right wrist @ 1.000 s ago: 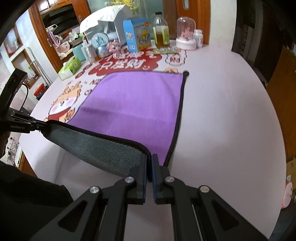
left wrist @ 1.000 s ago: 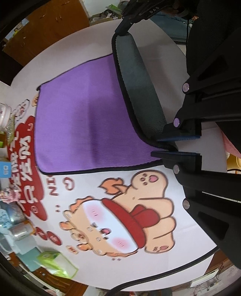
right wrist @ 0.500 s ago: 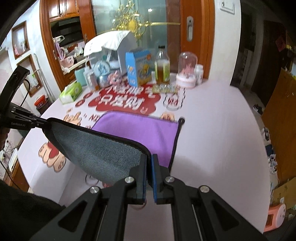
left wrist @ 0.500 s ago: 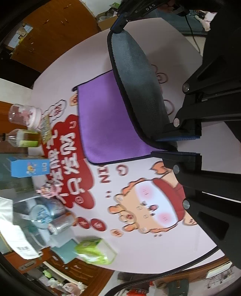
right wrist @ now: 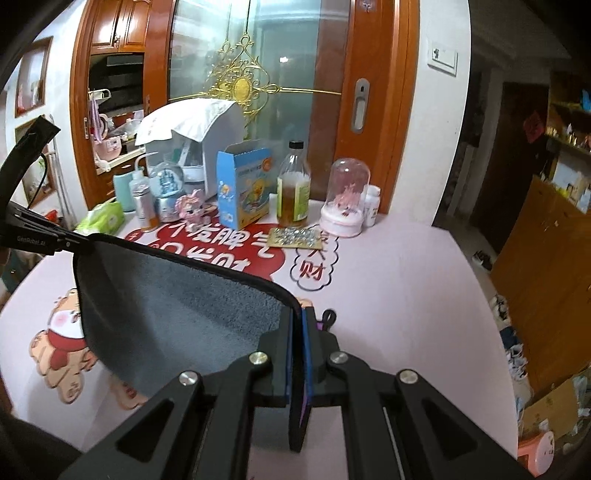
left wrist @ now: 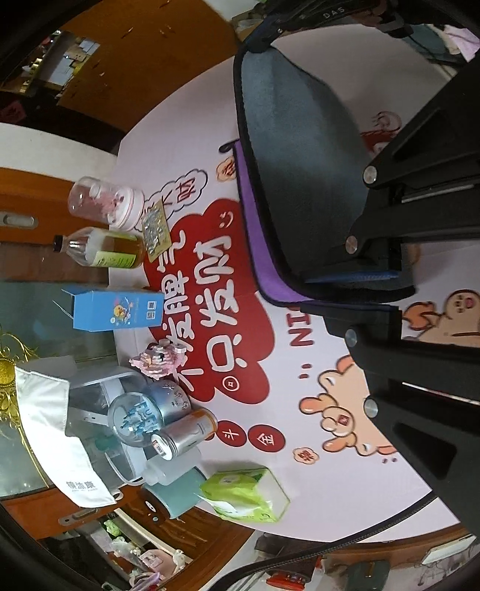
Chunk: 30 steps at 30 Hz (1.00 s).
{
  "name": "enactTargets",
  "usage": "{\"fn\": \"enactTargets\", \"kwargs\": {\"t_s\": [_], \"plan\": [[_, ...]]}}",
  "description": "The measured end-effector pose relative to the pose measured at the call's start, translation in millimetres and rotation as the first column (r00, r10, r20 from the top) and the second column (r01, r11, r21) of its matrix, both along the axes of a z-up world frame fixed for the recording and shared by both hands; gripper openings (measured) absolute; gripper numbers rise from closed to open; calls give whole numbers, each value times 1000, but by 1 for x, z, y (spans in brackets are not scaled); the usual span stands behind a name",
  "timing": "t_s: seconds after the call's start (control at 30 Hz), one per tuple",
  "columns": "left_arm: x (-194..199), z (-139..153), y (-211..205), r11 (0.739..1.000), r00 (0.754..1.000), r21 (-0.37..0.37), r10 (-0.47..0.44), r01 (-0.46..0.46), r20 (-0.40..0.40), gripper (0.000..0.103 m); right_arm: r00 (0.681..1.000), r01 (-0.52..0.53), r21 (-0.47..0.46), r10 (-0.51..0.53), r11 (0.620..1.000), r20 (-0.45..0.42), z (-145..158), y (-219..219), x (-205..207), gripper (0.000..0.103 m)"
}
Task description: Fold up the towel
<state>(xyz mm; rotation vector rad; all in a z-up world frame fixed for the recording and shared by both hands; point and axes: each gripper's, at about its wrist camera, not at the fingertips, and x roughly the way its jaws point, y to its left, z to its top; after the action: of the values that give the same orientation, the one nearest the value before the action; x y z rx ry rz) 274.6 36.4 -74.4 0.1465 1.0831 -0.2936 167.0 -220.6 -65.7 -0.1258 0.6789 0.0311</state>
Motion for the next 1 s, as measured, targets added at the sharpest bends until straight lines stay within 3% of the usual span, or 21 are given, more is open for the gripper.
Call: {"fn": "enactTargets", "kwargs": {"t_s": [0.23,0.7,0.8,0.83,1.0], "plan": [[30,-36,-4,999,999,-20,34,-34,9,7,998,59,-110,-55,992,39,-32,10,29,5],[64,-97,-12,996,994,-19,84,-85,-71,8,995,97,-58,-98,994,-17,-80,5,75,6],[67,-102,-10,995,992,-12,101,-103,-79,21,994,106,-63,-108,992,-27,-85,5,79,7],[68,-102,-9,994,991,-14,110,-111,-81,30,993,109,-61,-111,992,-36,-87,4,81,7],[69,-99,-4,992,989,-28,124,-127,-83,42,991,118,-55,-121,992,-50,-90,4,84,11]]}}
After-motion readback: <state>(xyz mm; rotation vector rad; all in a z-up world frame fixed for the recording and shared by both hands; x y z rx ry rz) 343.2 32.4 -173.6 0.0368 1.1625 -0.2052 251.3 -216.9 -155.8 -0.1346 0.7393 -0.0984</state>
